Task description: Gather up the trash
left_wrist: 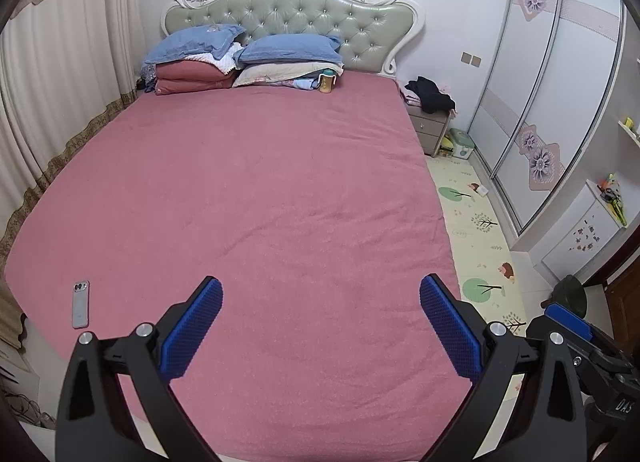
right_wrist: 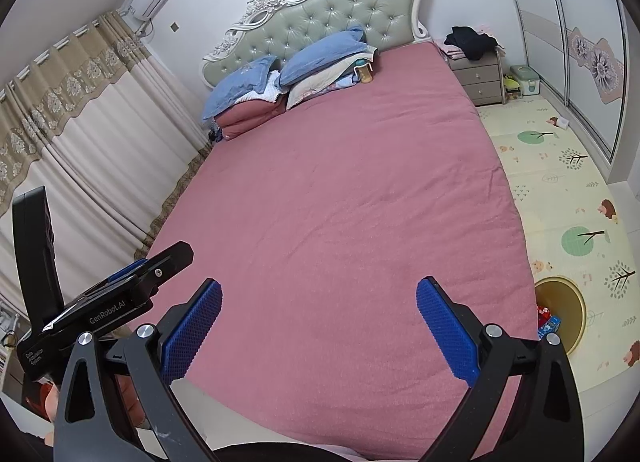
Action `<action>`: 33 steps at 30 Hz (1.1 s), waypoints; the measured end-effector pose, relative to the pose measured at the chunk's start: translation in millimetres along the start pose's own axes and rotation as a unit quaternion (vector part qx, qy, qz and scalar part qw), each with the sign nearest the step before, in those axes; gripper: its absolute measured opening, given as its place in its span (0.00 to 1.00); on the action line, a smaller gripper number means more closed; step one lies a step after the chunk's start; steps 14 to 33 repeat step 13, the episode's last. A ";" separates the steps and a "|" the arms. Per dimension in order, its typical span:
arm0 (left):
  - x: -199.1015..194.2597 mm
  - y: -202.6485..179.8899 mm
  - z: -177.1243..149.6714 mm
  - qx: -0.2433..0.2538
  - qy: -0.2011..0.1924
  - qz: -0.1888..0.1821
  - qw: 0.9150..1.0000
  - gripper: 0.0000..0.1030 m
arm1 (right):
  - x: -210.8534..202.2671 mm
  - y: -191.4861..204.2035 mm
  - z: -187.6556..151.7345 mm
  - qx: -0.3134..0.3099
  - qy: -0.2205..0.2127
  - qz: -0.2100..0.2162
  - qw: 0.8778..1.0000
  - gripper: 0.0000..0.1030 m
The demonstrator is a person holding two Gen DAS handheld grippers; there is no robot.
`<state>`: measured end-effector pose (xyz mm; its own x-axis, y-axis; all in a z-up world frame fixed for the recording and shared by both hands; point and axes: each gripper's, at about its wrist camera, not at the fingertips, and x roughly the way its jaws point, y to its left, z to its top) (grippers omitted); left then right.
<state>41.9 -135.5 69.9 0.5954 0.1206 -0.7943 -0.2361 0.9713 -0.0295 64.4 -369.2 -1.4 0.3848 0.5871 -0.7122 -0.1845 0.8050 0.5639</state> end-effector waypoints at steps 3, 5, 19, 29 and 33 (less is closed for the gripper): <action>-0.6 -0.2 -0.6 -0.002 0.001 0.001 1.000 0.96 | -1.2 -0.4 -2.2 0.000 -0.002 0.000 1.000 0.91; -1.1 -2.1 -1.3 -0.002 0.000 -0.001 1.000 0.96 | -1.4 -1.2 -2.0 0.001 -0.001 -0.001 1.000 0.91; -3.8 -2.9 1.3 0.001 -0.011 -0.004 1.000 0.96 | -2.3 -2.6 -1.8 0.009 0.001 0.000 1.000 0.92; -3.8 -2.9 1.3 0.001 -0.011 -0.004 1.000 0.96 | -2.3 -2.6 -1.8 0.009 0.001 0.000 1.000 0.92; -3.8 -2.9 1.3 0.001 -0.011 -0.004 1.000 0.96 | -2.3 -2.6 -1.8 0.009 0.001 0.000 1.000 0.92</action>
